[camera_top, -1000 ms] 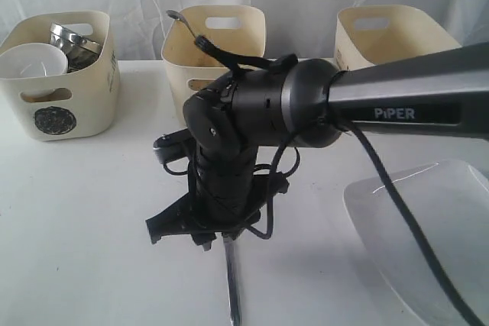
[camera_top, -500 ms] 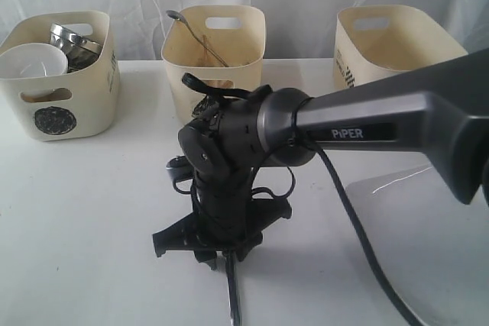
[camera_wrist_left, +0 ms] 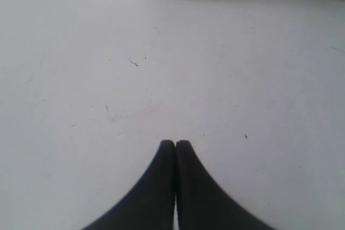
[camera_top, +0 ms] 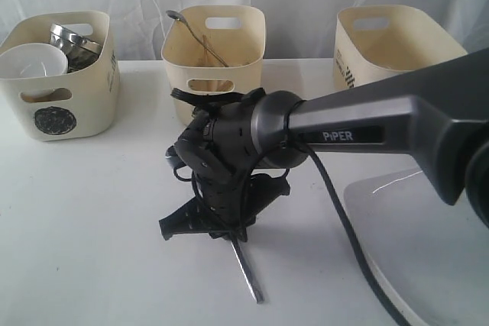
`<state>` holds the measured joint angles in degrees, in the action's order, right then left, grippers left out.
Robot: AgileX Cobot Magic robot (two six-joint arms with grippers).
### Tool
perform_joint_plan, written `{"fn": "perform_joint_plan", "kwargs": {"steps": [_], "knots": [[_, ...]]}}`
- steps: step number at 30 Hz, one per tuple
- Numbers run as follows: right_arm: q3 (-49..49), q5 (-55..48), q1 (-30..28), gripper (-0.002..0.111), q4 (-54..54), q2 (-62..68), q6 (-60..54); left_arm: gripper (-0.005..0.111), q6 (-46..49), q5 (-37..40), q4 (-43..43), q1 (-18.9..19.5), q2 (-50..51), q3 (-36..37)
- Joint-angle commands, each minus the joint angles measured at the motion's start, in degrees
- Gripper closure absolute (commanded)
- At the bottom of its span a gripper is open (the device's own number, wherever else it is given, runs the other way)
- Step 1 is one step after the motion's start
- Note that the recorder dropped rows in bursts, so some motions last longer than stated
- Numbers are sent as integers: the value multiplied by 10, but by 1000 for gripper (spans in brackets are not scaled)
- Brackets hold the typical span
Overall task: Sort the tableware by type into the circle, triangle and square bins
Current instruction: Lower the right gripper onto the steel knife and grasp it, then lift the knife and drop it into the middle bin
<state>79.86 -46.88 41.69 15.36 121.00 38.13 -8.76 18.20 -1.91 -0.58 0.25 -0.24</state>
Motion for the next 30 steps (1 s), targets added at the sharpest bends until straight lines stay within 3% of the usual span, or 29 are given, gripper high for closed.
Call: {"fn": "perform_joint_plan", "kwargs": {"steps": [1, 6, 15, 26, 30], "knots": [[-14, -12, -1, 96, 7, 38, 1, 107, 1, 18, -6, -1, -2, 2], [-14, -6, -1, 108, 7, 38, -8, 107, 1, 18, -6, -1, -2, 2], [5, -13, -1, 108, 9, -15, -120, 107, 1, 18, -6, -1, -2, 2], [18, 7, -17, 108, 9, -61, -149, 107, 1, 18, -6, -1, -2, 2], [39, 3, -25, 108, -46, -82, -227, 107, 1, 18, -6, -1, -2, 2]]}}
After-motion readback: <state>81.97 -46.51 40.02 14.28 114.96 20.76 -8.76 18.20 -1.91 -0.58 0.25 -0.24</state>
